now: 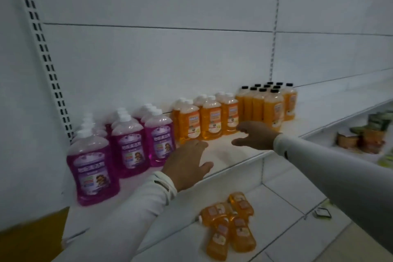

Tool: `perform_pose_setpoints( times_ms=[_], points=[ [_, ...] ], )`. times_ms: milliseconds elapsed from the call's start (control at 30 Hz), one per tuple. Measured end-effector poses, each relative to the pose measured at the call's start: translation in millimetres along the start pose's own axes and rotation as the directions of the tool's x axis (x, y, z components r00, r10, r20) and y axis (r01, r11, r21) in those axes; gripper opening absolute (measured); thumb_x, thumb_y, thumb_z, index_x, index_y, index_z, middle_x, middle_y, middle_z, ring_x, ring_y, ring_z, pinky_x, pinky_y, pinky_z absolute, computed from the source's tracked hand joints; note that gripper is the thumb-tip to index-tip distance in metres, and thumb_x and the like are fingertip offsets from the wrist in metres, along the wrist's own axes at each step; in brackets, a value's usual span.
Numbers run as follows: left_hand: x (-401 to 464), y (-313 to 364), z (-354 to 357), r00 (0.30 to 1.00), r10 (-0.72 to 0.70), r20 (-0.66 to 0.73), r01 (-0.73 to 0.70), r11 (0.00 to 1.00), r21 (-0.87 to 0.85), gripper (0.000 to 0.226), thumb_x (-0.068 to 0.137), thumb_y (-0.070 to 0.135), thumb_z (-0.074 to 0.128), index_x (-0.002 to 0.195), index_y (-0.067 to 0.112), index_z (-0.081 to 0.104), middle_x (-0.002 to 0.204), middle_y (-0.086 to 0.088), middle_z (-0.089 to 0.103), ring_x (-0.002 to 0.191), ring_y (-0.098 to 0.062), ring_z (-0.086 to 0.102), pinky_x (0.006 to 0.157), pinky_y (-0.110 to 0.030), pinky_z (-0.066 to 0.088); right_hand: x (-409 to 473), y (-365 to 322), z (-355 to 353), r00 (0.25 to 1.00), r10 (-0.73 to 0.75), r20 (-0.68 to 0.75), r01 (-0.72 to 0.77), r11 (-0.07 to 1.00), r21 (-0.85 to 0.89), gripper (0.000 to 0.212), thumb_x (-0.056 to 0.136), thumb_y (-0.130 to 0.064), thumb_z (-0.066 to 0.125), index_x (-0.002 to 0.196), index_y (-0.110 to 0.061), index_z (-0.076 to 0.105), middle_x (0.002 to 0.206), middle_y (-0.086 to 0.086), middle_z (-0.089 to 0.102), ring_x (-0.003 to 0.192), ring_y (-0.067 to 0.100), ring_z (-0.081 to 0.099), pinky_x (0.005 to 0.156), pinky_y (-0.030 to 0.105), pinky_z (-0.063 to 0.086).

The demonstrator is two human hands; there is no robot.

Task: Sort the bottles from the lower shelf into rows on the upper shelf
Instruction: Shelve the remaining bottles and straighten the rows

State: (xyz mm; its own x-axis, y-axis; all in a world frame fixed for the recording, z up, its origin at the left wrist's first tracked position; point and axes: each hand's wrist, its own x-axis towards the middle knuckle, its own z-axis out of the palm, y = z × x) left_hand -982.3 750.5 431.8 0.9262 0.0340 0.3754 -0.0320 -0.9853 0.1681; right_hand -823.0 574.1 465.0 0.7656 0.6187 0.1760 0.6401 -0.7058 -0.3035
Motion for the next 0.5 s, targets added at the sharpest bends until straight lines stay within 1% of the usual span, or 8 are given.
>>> perform_pose_setpoints(
  times_ms=[67, 133, 200, 267, 367, 433, 500],
  points=[
    [8.4, 25.3, 18.8, 0.998, 0.059, 0.036, -0.057, 0.997, -0.056, 0.059, 0.094, 0.047, 0.051, 0.146, 0.023, 0.035, 0.152, 0.003, 0.036, 0.138, -0.017, 0.036, 0.114, -0.034, 0.033, -17.6, 19.8, -3.3, 0.997, 0.073, -0.017, -0.073, 0.997, 0.004, 0.053, 0.089, -0.045, 0.066, 0.132, -0.014, 0.056, 0.13, 0.004, 0.061, 0.113, 0.021, 0.058, 0.097, 0.033, 0.048],
    [10.2, 48.6, 43.0, 0.989, 0.138, 0.061, -0.13, 0.985, -0.116, 0.058, 0.094, 0.047, 0.051, 0.145, 0.023, 0.037, 0.149, 0.002, 0.04, 0.134, -0.016, 0.039, 0.112, -0.033, 0.035, -36.8, 38.5, -2.0, 0.993, 0.115, -0.037, -0.115, 0.993, 0.0, 0.052, 0.089, -0.046, 0.065, 0.13, -0.015, 0.057, 0.123, 0.003, 0.063, 0.101, 0.016, 0.057, 0.089, 0.028, 0.049],
    [4.3, 65.9, 73.4, 0.972, 0.217, 0.095, -0.199, 0.965, -0.168, 0.055, 0.094, 0.045, 0.051, 0.143, 0.022, 0.039, 0.143, 0.003, 0.044, 0.129, -0.015, 0.042, 0.108, -0.031, 0.038, -57.0, 56.3, 7.8, 0.987, 0.156, -0.035, -0.156, 0.988, 0.002, 0.044, 0.09, -0.048, 0.063, 0.121, -0.017, 0.062, 0.113, 0.001, 0.065, 0.093, 0.014, 0.058, 0.084, 0.027, 0.049],
    [-7.0, 71.0, 110.8, 0.956, 0.243, 0.168, -0.206, 0.956, -0.21, 0.052, 0.093, 0.046, 0.052, 0.14, 0.025, 0.042, 0.137, 0.005, 0.047, 0.124, -0.015, 0.045, 0.103, -0.03, 0.04, -78.6, 73.0, 28.5, 0.981, 0.192, 0.001, -0.192, 0.981, 0.014, 0.037, 0.09, -0.049, 0.063, 0.112, -0.019, 0.065, 0.106, 0.0, 0.067, 0.088, 0.012, 0.059, 0.081, 0.027, 0.05],
    [-26.5, 55.7, 175.8, 0.916, 0.189, 0.355, -0.103, 0.964, -0.247, 0.05, 0.09, 0.048, 0.053, 0.136, 0.029, 0.044, 0.135, 0.008, 0.049, 0.121, -0.014, 0.05, 0.1, -0.027, 0.042, -103.7, 100.5, 79.1, 0.949, 0.272, 0.157, -0.278, 0.961, 0.011, 0.043, 0.088, -0.051, 0.064, 0.118, -0.019, 0.064, 0.111, -0.001, 0.065, 0.093, 0.014, 0.059, 0.086, 0.027, 0.048],
    [-40.8, 41.7, 211.6, 0.866, 0.121, 0.485, -0.005, 0.972, -0.234, 0.05, 0.09, 0.048, 0.054, 0.134, 0.027, 0.045, 0.138, 0.007, 0.049, 0.122, -0.016, 0.051, 0.101, -0.028, 0.042, -113.9, 117.7, 118.0, 0.908, 0.317, 0.274, -0.331, 0.944, 0.004, 0.048, 0.088, -0.052, 0.064, 0.122, -0.019, 0.061, 0.118, 0.0, 0.064, 0.102, 0.018, 0.06, 0.09, 0.028, 0.048],
    [-52.6, 28.3, 237.7, 0.813, 0.036, 0.581, 0.111, 0.97, -0.215, 0.045, 0.09, 0.048, 0.054, 0.129, 0.025, 0.048, 0.135, 0.005, 0.051, 0.119, -0.018, 0.053, 0.096, -0.028, 0.043, -117.7, 132.9, 156.3, 0.863, 0.343, 0.371, -0.374, 0.927, 0.012, 0.05, 0.089, -0.052, 0.062, 0.126, -0.018, 0.059, 0.123, 0.001, 0.062, 0.107, 0.019, 0.06, 0.092, 0.029, 0.047]
  ],
)
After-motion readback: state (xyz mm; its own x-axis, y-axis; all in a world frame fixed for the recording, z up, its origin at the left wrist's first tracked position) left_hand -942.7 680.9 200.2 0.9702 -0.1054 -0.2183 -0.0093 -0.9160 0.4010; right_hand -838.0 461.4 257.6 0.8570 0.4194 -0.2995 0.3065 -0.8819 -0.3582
